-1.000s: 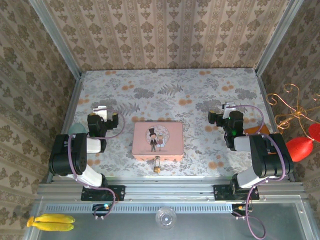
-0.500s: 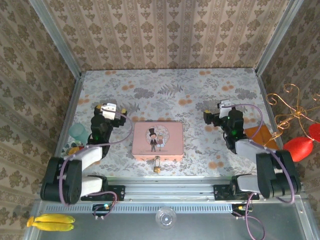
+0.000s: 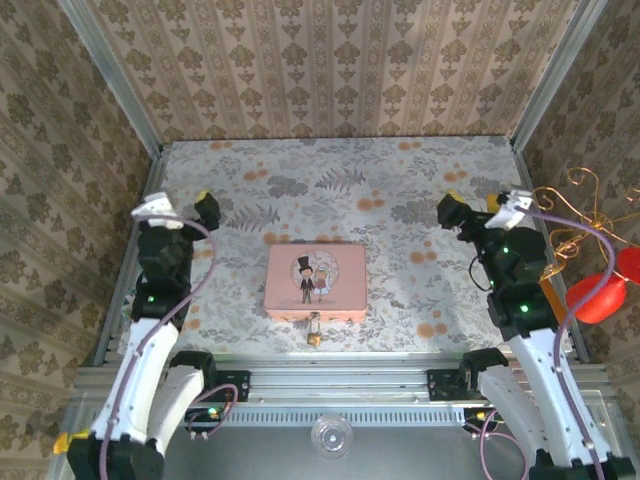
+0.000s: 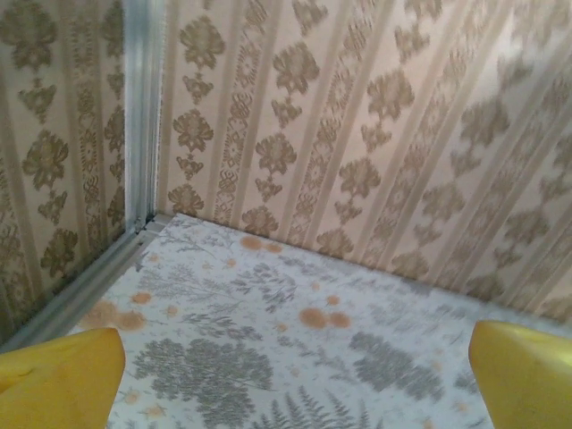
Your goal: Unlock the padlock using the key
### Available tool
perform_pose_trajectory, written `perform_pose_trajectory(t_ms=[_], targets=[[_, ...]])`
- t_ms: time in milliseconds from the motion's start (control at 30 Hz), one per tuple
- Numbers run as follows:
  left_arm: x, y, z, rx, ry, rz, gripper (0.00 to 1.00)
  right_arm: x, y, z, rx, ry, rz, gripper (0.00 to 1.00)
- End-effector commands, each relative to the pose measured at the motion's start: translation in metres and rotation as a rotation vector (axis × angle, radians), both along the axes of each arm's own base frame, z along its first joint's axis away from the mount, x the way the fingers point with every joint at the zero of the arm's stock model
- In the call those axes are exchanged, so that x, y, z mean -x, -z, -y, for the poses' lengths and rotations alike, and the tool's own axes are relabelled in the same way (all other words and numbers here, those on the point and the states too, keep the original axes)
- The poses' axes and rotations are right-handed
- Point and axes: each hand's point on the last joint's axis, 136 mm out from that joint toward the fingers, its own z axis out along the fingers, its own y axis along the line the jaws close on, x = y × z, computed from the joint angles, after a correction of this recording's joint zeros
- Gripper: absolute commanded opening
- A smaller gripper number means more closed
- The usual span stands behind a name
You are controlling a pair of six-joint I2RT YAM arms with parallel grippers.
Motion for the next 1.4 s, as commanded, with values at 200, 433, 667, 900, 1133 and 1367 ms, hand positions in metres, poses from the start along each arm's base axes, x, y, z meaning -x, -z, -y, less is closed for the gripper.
perform_pose_trajectory(t_ms=[200,433,667,900,1133,1367], targets=[[0.027,0.035,0.045,0.164,0.324,-0.196,1.00,0.028,0.046,-0.031,-0.146,-0.150,-0.330,1.00],[0.045,0.060,0.124,-0.018,0.541,-0.383,1.00,0.046,0.073,-0.060,-0.121,-0.237,-0.474,1.00],[0.077,0.104,0.172,-0.290,0.604,-0.649,1.00,0.064,0.120,-0.089,-0.089,-0.286,-0.634,1.00],[0.088,0.128,0.221,-0.401,0.677,-0.727,1.00,0.084,0.190,-0.104,-0.048,-0.200,-0.933,0.91],[0.086,0.146,0.238,-0.321,0.684,-0.715,1.00,0.094,0.245,-0.105,-0.045,-0.108,-1.102,0.76],[0.084,0.151,0.227,-0.278,0.640,-0.679,1.00,0.087,0.270,-0.114,-0.040,-0.090,-1.155,0.53]])
